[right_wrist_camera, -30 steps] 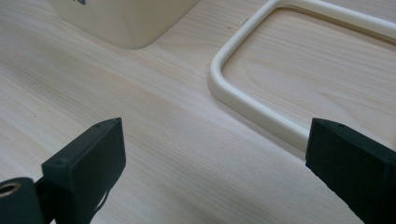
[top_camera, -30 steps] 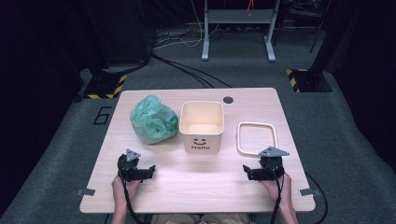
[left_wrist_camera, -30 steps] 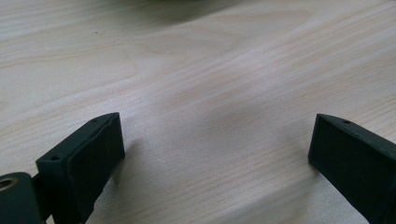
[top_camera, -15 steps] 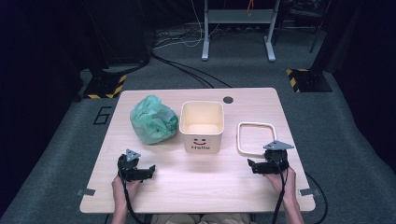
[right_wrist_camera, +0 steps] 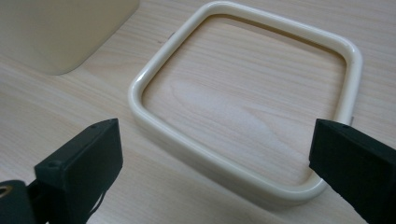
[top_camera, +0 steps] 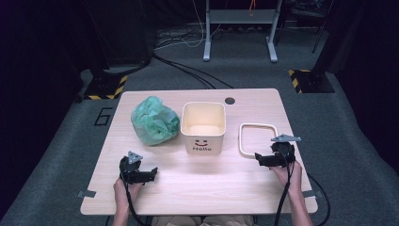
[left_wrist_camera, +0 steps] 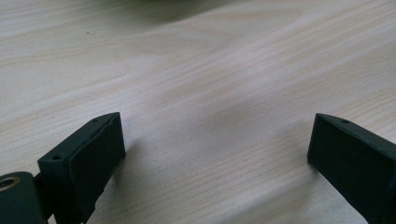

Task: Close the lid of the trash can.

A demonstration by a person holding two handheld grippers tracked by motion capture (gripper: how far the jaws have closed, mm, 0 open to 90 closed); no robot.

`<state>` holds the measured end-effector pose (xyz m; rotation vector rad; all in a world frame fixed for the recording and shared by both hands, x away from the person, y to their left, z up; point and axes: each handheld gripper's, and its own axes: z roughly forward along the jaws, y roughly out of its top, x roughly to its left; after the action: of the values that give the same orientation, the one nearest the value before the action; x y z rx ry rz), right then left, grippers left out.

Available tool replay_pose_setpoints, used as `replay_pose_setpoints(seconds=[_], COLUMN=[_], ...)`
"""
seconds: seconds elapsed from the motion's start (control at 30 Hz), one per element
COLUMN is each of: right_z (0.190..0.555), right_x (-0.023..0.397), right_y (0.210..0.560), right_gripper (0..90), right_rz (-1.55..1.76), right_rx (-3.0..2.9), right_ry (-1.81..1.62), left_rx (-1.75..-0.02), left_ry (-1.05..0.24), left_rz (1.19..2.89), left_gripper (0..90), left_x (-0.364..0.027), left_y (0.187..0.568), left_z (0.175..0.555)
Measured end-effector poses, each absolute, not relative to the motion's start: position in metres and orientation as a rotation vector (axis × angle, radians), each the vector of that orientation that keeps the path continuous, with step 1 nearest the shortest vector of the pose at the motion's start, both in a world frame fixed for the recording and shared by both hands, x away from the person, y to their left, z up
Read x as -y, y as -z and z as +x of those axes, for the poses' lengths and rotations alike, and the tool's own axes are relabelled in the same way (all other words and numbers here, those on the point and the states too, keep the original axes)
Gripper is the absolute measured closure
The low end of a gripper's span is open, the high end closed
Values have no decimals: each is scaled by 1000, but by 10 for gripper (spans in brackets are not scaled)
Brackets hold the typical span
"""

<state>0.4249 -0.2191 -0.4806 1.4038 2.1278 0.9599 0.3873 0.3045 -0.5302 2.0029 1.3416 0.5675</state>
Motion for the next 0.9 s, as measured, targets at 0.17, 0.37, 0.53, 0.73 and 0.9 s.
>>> replay_pose_setpoints(seconds=[0.17, 0.37, 0.53, 0.73, 0.9], right_z=[436, 448, 458, 471, 480], right_x=[226, 232, 239, 248, 255], right_y=[481, 485, 488, 495, 500], right_gripper=[15, 0, 0, 64, 184], right_rz=[1440, 1479, 1511, 1557, 1601], right_rx=[-2122, -2118, -2106, -2085, -2051], right_ry=[-951, -928, -906, -867, -848], left_rx=[-1338, -1336, -1335, -1335, -1336], left_ry=[-563, -561, -561, -560, -560], left_rz=[2005, 2006, 2006, 2009, 2007], left_gripper=[36, 36, 36, 36, 36], left_x=[-304, -304, -304, -304, -304], left_y=[530, 530, 530, 530, 530], left_z=[387, 387, 387, 387, 387])
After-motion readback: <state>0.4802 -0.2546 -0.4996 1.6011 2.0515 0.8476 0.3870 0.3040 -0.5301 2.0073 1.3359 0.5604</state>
